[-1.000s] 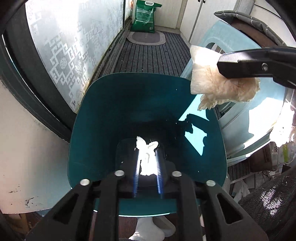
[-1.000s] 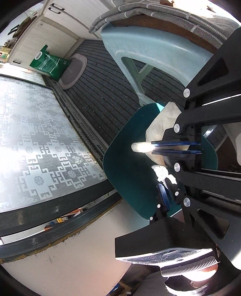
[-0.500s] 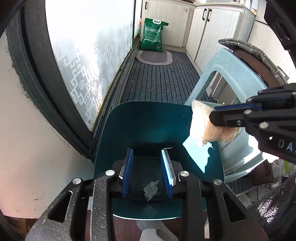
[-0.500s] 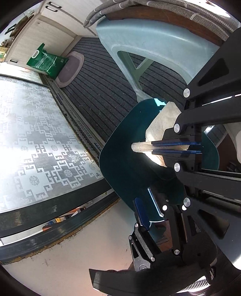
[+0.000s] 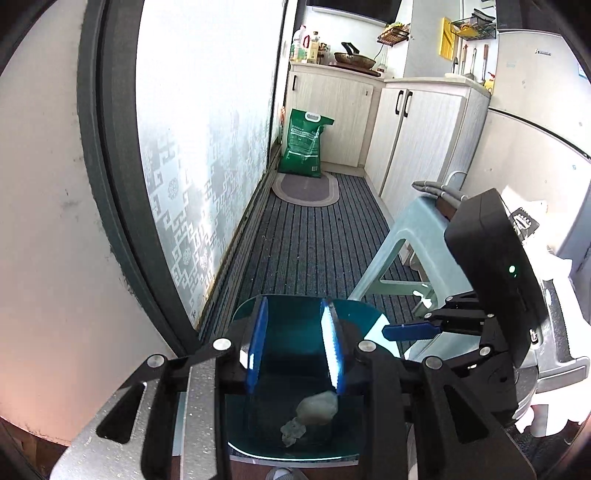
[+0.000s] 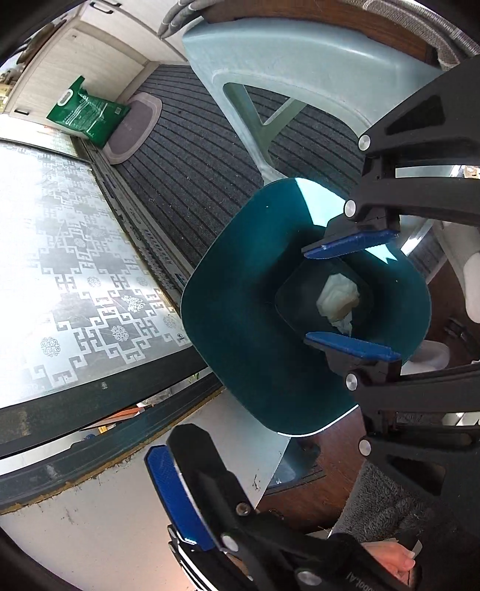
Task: Collect trash
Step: 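Move both open tools back over the table, then grasp the white plastic cap with the left tool while the right tool grasps the wet-wipes pack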
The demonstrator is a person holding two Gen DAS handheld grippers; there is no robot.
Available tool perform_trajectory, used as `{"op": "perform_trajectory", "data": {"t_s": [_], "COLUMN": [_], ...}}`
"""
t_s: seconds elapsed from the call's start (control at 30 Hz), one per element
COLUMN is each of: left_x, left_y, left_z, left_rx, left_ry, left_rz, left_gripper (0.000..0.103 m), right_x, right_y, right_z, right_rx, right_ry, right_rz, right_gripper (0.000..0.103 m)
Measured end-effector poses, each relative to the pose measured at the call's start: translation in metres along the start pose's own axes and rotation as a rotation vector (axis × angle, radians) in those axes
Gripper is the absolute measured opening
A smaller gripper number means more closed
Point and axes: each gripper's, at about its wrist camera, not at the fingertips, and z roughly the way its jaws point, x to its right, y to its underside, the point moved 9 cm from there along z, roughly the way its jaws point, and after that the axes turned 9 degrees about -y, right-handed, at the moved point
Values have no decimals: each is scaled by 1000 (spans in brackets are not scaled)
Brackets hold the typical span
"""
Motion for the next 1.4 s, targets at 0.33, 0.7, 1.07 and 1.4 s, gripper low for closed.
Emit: {"op": "perform_trajectory", "data": {"t_s": [0.33, 0.7, 1.07, 1.4], "left_x": [18, 86, 166, 237], "left_y": [-50, -59, -55, -48], "left_z": [-61, -52, -28, -3], "left_rx": [190, 166, 124, 70], "left_ry": [91, 144, 219, 269], "left_rz": [-34, 52, 148, 271], "left_gripper": [35, 36, 39, 39], "right_x": [-14, 52, 111, 156], "right_y": [-18, 1, 46, 93], "right_z": [-78, -157, -206, -233], "right_rx": [196, 328, 395, 418], "right_ry": [65, 141, 196, 229], "right_rz": [-120, -26, 74, 160], "right_gripper": [38, 38, 38, 43]}}
